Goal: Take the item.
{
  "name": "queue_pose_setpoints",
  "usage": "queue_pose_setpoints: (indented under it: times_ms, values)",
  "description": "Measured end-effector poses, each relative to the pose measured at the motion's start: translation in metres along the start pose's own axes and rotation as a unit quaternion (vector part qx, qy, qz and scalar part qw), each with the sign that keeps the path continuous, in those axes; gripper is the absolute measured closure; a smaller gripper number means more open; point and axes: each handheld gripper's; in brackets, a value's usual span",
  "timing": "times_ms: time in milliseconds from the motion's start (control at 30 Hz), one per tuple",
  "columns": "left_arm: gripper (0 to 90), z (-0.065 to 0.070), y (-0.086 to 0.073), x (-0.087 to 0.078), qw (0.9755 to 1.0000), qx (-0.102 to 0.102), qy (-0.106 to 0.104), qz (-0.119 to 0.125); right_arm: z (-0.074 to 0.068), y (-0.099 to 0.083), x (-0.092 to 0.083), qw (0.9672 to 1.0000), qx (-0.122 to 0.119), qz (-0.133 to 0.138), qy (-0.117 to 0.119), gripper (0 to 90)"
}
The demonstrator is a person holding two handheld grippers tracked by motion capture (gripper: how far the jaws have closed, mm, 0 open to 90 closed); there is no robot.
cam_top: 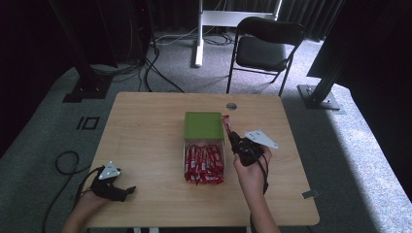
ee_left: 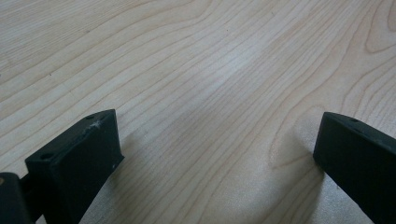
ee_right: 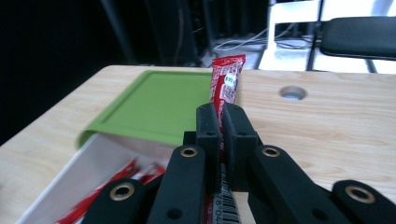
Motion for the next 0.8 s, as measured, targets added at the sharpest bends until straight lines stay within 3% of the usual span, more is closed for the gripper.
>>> queue_pose_setpoints:
  times_ms: [367,800]
  values:
    - [1.6,0.0,0.0,0.0,1.0,-0.001,0.0,0.0,0.031,-0.019,0.016,0.9982,0.028,0.007,-0.053,86.6]
    - [1.6,0.0,0.0,0.0,1.0,-0.001,0.0,-0.001,0.057,-0.047,0.038,0.9946,0.058,-0.013,-0.085,86.5]
Point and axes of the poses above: each handheld gripper's, and its own axes: x roughly forward along the jaws, y roughly out of its top, z roughly to its right, and after that the axes turned 13 degrees about y, right-handed
